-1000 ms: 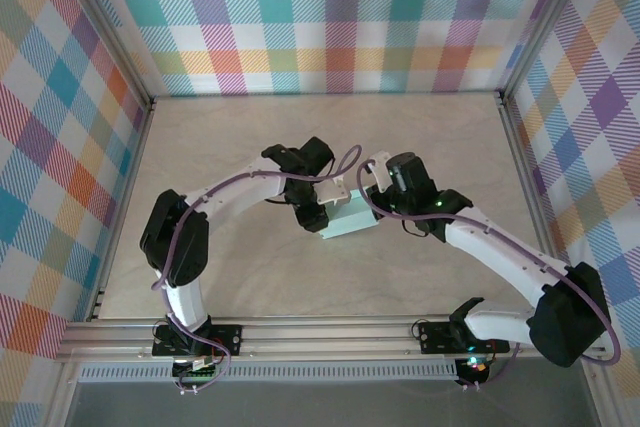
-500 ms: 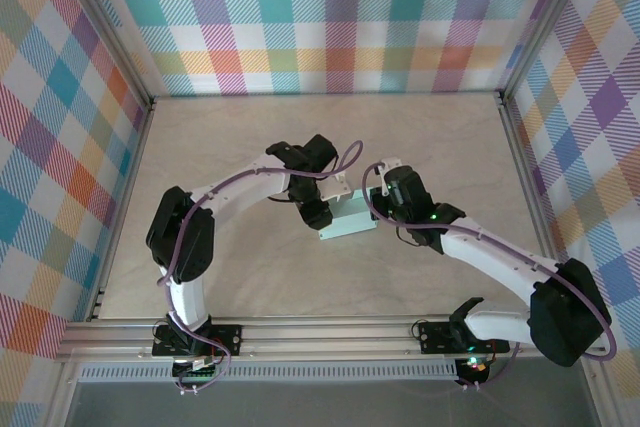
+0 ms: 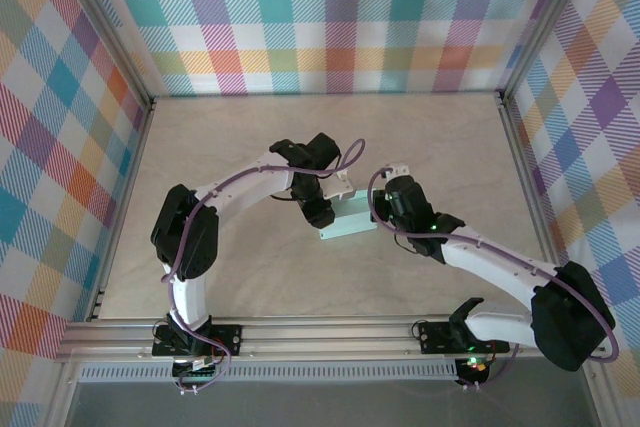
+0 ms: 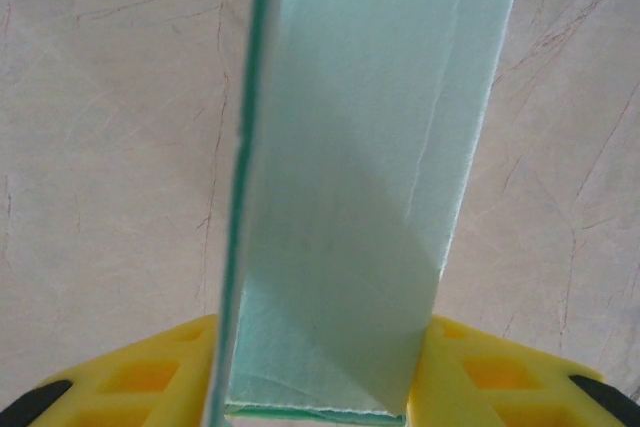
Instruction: Fold the paper box
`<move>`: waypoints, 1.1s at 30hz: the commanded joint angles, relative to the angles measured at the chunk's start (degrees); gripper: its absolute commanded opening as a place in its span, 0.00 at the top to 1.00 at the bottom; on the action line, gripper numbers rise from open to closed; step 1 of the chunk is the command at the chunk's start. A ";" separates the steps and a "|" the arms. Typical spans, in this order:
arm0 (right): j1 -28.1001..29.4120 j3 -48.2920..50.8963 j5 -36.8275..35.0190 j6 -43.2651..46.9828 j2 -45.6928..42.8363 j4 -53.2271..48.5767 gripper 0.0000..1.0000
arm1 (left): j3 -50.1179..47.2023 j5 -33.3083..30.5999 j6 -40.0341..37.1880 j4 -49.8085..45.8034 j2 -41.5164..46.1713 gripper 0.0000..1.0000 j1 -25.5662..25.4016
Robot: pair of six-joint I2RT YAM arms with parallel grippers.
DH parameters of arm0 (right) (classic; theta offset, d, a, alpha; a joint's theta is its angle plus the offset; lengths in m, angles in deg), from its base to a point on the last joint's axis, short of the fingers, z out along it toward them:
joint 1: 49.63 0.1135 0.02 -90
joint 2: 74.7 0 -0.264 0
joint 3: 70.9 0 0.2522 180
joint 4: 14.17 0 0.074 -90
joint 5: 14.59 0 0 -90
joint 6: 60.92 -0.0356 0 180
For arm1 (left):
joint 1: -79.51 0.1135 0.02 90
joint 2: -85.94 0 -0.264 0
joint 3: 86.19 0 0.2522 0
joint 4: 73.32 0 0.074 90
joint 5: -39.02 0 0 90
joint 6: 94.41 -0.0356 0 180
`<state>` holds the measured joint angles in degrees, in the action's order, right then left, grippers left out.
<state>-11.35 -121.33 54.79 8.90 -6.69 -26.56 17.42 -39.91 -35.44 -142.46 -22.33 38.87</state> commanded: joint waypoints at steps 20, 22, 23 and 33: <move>2.23 12.91 -2.31 3.66 -2.35 12.59 1.00 | 0.19 -1.76 0.71 -0.96 -1.68 0.55 -0.13; 2.21 12.61 -2.08 3.66 -2.35 11.97 1.00 | 0.14 -1.84 0.71 -0.96 -1.46 0.55 -0.10; 2.23 12.34 -1.80 3.66 -2.44 11.44 1.00 | -0.01 -1.97 0.74 -0.96 -1.34 0.55 -0.14; 2.23 11.03 -2.37 4.18 -2.44 10.89 1.00 | -1.78 -2.80 0.18 1.10 1.12 0.38 -0.64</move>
<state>-9.36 -110.40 52.21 12.03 -9.53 -11.05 16.19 -41.64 -35.44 -141.36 -22.43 38.67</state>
